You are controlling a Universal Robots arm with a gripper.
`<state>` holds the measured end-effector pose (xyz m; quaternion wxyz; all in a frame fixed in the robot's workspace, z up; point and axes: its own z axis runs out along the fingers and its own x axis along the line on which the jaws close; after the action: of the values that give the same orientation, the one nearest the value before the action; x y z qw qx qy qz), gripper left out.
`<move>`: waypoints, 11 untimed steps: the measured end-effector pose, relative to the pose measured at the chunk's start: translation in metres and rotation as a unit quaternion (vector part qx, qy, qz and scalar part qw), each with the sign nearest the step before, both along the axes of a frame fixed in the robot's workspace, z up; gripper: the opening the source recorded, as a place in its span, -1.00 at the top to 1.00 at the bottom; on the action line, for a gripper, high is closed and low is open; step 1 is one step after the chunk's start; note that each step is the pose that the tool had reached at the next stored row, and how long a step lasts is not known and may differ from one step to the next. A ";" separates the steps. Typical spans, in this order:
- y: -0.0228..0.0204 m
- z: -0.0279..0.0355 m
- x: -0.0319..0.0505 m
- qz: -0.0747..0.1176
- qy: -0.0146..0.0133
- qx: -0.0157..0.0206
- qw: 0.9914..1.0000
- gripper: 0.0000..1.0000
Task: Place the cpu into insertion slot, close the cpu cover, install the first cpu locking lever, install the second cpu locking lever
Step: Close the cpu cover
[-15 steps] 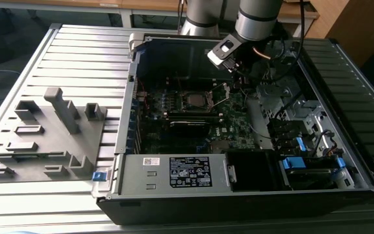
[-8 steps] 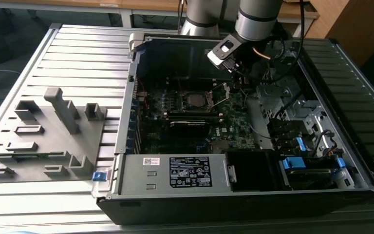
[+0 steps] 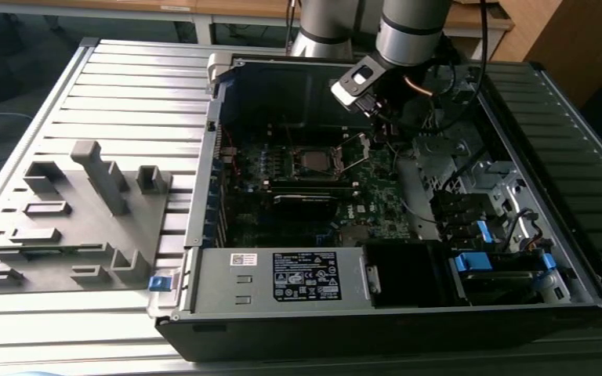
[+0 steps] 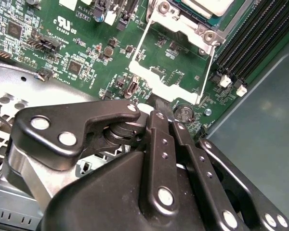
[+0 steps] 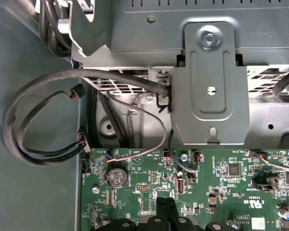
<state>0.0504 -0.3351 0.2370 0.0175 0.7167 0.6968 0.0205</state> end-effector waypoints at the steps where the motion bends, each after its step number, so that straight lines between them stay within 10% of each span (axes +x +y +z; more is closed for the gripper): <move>1: 0.0000 0.0000 -0.0001 0.000 0.000 0.000 1.000 0.79; 11: 0.0000 0.0000 -0.0109 0.000 -0.002 0.004 1.000 0.79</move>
<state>0.0395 -0.3350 0.2370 0.0161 0.7168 0.6966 0.0253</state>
